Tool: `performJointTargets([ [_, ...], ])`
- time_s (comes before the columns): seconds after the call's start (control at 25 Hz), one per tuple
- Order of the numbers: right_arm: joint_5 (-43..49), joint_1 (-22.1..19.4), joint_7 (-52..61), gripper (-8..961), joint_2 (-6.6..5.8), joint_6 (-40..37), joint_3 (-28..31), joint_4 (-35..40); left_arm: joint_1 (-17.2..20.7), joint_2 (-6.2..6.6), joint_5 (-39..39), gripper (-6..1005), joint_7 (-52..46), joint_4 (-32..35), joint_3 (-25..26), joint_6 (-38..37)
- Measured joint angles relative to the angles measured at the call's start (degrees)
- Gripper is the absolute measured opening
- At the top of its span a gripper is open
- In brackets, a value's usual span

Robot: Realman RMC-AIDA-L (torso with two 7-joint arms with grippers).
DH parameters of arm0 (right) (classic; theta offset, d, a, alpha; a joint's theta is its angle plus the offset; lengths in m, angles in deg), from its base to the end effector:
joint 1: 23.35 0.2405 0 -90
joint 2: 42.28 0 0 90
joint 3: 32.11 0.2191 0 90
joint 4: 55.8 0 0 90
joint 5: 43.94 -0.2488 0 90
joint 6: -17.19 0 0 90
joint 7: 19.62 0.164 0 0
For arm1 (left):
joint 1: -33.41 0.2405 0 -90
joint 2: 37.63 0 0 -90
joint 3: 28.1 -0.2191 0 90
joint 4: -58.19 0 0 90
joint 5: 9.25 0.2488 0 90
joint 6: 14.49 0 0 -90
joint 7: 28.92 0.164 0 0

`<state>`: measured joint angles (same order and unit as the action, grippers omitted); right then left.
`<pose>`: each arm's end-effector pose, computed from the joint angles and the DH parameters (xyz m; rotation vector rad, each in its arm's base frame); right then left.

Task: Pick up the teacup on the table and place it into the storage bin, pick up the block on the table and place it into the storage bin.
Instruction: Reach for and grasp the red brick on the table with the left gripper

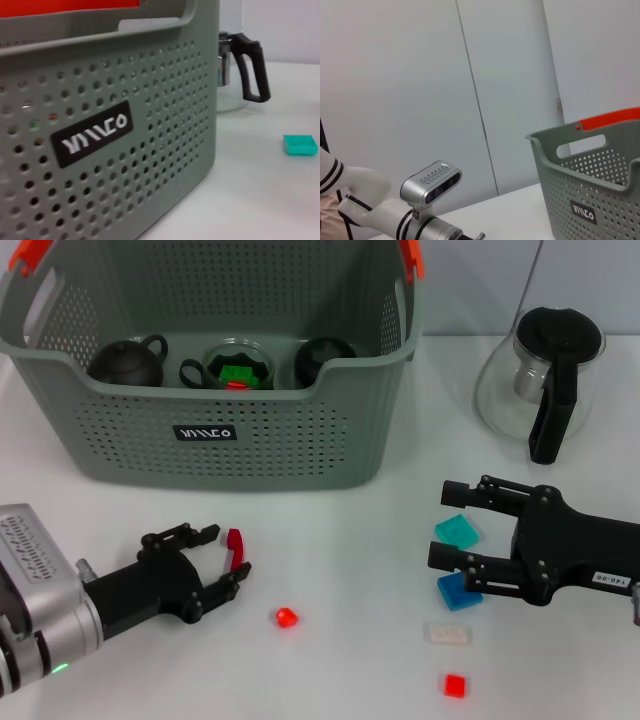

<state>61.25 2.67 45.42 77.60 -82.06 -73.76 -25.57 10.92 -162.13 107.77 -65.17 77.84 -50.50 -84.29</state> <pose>0.2427 0.3041 -0.0162 -2.7418 0.4387 1.0360 -0.3404 0.2933 -0.0748 -2.4220 -0.4361 -0.4392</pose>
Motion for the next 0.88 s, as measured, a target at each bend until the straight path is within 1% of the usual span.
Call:
performJointTargets([
  [0.36,-0.07,-0.02,0.07,803,-0.08,-0.23,0.08,0.00,1.46,0.23,-0.22,621,-0.01,1.71,3.40,-0.59],
  [0.64,-0.08,0.21,0.09,804,-0.09,-0.38,0.09,0.00,1.64,0.08,0.17,601,-0.01,1.04,2.88,-1.43],
  [0.88,-0.08,0.23,0.25,803,-0.09,-0.38,0.09,0.00,1.05,0.11,0.21,577,-0.10,0.13,2.87,-1.16],
])
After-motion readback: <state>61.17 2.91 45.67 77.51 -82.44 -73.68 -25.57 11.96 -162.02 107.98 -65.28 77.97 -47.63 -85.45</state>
